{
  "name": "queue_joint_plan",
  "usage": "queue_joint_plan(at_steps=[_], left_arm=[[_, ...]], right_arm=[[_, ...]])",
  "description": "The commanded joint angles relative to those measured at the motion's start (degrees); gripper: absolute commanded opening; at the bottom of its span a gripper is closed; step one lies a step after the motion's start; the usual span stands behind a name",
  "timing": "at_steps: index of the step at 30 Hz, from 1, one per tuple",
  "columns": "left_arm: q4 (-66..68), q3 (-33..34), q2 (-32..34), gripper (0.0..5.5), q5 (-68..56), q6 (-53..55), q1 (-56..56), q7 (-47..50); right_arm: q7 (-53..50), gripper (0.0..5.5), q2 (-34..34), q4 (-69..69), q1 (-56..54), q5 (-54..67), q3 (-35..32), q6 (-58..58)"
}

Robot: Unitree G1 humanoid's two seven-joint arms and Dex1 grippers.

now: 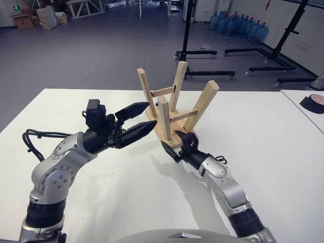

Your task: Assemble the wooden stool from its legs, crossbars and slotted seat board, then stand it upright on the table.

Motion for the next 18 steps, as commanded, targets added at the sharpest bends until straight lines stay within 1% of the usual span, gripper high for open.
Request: queue_joint_plan(at_steps=[1,2,4,7,12,15,16,18], left_arm=[[-0.26,-0.78,-0.10,3.70,1.40,0.08,0.62,0.00],[-0.34,-0.72,-0.23,3.70,1.73,-0.25,0.98,-0.05],[-0.46,-0.88,-0.61,3.70,2.54,-0.87,1.29,-0.12],[-0.48,-1.06,-1.26,3.70,3.62,-1.72,1.23,-0.12],[-0.51,-1.01,-1.85,3.70,4.63,-2.65,1.81,-0.13],[-0.24,-1.17,-2.09,3.70,5.16,-2.91,1.71,-0.35],[-0.05,-1.20,-2.04,3.70,5.28,-2.88,1.60,-0.51],[0.40,-1.26,-1.95,3.70,5.57,-2.79,1.32,-0.78]], right_arm=[[-2.43,3.92,2.82,5.80,-5.36,-3.44,-0.33,-2.06],[-3.01,3.92,3.59,7.64,-6.77,-4.41,-0.06,-2.25],[-3.52,3.62,4.61,10.85,-8.82,-5.92,0.20,-2.16],[-3.52,3.00,5.11,13.39,-9.93,-7.37,-0.05,-2.97],[-1.17,2.13,4.87,13.12,-9.48,-6.24,-1.55,-4.14],[0.36,1.44,4.10,13.37,-9.49,-5.84,-2.54,-3.96],[0.90,1.29,3.77,13.43,-9.51,-5.74,-2.88,-3.90],[2.50,1.18,2.75,13.75,-9.41,-5.48,-3.37,-3.50]])
